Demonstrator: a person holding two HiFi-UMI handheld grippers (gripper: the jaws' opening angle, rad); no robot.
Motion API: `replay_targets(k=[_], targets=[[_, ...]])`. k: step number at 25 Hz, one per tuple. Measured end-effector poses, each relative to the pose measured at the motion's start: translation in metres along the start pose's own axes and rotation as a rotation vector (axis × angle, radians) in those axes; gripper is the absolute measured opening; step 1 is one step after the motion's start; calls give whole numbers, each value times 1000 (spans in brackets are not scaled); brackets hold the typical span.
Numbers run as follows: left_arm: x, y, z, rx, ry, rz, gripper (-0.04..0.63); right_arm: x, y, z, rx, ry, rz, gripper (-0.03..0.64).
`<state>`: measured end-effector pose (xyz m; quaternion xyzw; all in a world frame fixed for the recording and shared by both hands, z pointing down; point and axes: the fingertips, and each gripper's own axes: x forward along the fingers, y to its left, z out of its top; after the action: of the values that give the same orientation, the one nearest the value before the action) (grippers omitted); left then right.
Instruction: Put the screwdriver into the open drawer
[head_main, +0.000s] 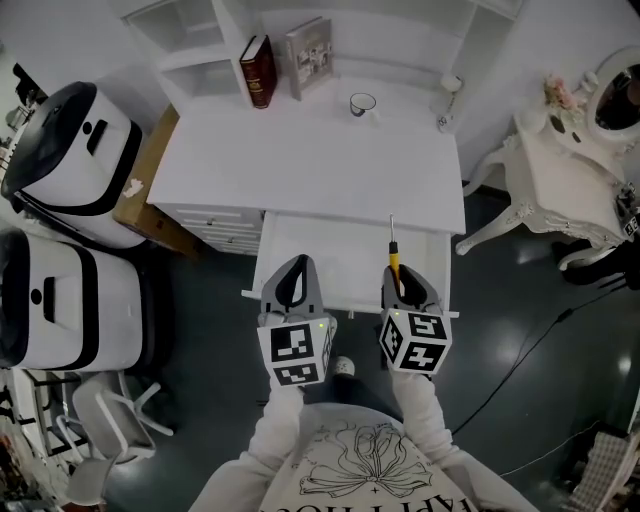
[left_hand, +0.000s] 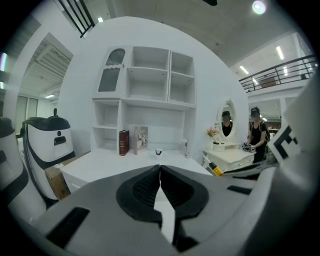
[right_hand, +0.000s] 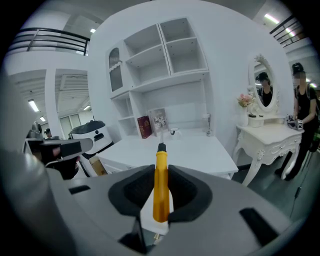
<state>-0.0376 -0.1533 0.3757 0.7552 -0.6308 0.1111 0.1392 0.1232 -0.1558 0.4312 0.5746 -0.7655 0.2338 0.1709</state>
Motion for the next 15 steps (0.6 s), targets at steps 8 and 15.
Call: replay_targets(k=[8, 15], targets=[[57, 11, -9, -6, 57, -54, 6, 50, -3, -1, 12, 57, -26, 80], [94, 16, -26, -4, 121, -89, 6, 82, -11, -17, 28, 127, -39, 80]])
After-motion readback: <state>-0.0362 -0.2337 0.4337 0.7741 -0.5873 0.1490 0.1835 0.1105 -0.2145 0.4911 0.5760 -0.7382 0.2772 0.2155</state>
